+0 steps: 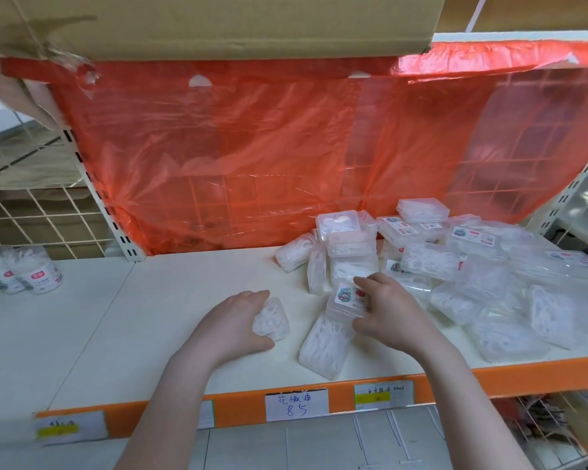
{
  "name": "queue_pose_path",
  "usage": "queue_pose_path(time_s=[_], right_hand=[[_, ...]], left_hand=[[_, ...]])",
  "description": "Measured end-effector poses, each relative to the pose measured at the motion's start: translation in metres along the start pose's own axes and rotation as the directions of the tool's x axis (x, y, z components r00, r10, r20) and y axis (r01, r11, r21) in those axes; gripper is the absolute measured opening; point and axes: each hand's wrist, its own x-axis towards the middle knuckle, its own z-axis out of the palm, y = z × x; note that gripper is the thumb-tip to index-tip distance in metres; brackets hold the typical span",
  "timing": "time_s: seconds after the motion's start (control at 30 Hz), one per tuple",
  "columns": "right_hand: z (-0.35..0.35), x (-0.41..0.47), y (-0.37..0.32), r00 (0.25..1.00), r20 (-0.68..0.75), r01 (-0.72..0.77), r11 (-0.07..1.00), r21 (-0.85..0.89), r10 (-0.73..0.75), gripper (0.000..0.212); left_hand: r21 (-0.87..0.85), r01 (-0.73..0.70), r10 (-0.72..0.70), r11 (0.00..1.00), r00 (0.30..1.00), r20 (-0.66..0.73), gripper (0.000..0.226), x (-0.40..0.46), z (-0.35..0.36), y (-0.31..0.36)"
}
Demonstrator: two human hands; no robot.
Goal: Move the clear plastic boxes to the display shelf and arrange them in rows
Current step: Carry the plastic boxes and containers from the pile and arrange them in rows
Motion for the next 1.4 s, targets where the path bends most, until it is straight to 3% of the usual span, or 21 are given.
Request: queue_pose_path(time_s=[0.17,0.57,1.1,1.4], right_hand=[[0.004,-0.008,-0.017,0.988,-0.078,0.128,0.991,-0.041,-0.131,0.066],[0.035,-0.022,-0.128,0.932,0.026,0.361,0.927,-0.102,-0.361,0.059],[0.17,-0.062,-0.461,0.847,0.076,0.531,0.844,-0.076,-0.527,0.068],[0.209,-0.032,-0.582,0.804,0.068,0.595,0.801,-0.069,-0.591,0.071]], left_hand=[[-0.008,0.089,-0.09,0.996,0.994,-0.065,0.072,-0.028,-0.005,-0.005],[-0.056,0.226,-0.232,0.973,0.953,-0.196,0.072,-0.114,-0.033,-0.081],[-0.022,0.421,-0.405,0.907,0.856,-0.322,0.075,-0.357,-0.117,-0.341],[-0.06,0.504,-0.496,0.862,0.811,-0.311,0.078,-0.402,-0.147,-0.452]])
